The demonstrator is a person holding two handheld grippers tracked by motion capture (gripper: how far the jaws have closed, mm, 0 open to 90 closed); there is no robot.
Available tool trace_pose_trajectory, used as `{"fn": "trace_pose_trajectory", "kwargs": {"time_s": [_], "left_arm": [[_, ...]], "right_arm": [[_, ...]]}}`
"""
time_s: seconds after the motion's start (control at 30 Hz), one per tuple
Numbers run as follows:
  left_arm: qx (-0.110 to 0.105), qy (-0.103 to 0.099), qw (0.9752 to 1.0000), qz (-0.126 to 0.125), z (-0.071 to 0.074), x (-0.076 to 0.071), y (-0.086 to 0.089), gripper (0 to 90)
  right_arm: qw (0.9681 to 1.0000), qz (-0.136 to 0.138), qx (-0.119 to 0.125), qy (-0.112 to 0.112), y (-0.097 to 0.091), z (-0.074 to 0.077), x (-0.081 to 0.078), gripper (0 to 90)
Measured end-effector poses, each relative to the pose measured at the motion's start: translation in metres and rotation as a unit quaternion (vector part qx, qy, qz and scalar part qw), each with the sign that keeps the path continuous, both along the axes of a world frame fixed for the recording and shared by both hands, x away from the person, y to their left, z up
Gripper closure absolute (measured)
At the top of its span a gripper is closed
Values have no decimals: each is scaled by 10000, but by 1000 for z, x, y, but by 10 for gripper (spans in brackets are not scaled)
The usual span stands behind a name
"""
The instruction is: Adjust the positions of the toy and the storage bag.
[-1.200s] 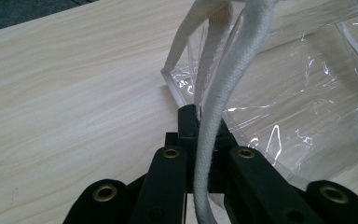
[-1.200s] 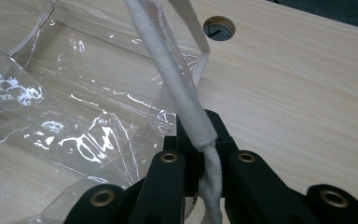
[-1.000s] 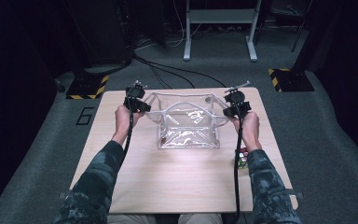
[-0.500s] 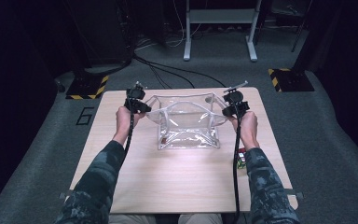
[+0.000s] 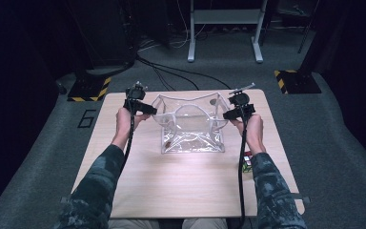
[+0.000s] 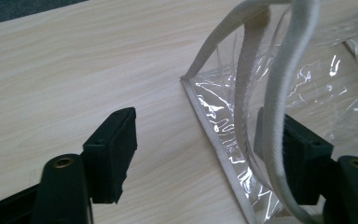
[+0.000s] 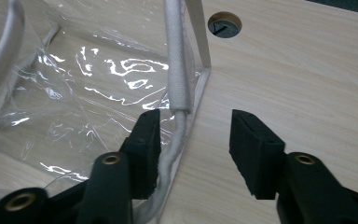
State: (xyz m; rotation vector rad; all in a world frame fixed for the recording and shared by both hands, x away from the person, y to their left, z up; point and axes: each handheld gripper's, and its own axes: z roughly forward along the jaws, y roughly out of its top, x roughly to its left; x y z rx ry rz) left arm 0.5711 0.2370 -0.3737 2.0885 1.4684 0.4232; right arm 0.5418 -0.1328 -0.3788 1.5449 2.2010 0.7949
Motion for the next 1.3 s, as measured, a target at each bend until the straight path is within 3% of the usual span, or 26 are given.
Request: {"fn": "trace_pose_trajectory", "kwargs": {"time_s": [0.3,0.5,0.83,0.9,1.07,1.3], "left_arm": [[16,-223,9997,-51,16,-13,8,171],[-33,-371,9993,-3,24,-22,15,143],[-257,-658,9971,-274,41,-49,31,79],[-181,-721,9966,-366,43,-55,34,76],[-145,-813,9956,-438,39,-75,42,61],[-134,-775,9954,-548,24,-98,57,6]], "right_arm": [[9995,-44,211,-227,-2,12,-12,181],[9981,7,336,-515,-9,27,-25,139],[9965,175,259,-776,-13,42,-55,59],[9961,222,249,-822,-14,44,-62,35],[9947,417,157,-930,-18,44,-87,0],[9940,468,25,-987,-26,35,-111,0]]}}
